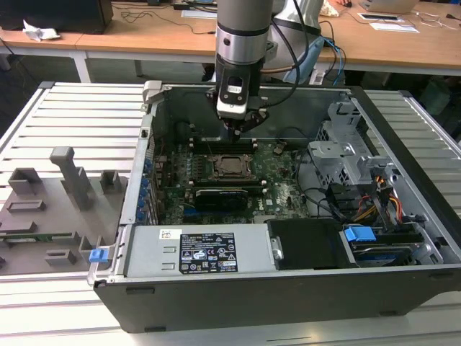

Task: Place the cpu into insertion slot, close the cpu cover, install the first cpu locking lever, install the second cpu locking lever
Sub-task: 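Install the first cpu locking lever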

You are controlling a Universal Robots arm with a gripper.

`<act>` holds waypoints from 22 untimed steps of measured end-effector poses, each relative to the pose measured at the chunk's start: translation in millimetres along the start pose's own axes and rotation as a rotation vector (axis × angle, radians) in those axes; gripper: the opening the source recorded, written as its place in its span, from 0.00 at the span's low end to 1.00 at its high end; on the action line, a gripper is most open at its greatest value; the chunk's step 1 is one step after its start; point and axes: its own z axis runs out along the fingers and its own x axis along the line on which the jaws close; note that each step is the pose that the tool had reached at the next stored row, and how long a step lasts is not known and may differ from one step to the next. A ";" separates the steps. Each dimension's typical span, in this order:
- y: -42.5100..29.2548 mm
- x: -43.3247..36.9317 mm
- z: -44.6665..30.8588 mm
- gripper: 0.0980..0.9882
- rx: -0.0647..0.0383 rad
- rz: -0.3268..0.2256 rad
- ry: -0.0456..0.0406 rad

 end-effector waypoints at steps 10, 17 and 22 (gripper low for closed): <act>0.0 0.0 0.0 0.01 0.002 -0.087 0.0046; 0.0 0.0 0.0 0.01 0.003 -0.132 0.0070; 0.0 0.0 0.0 0.01 0.004 -0.164 0.0086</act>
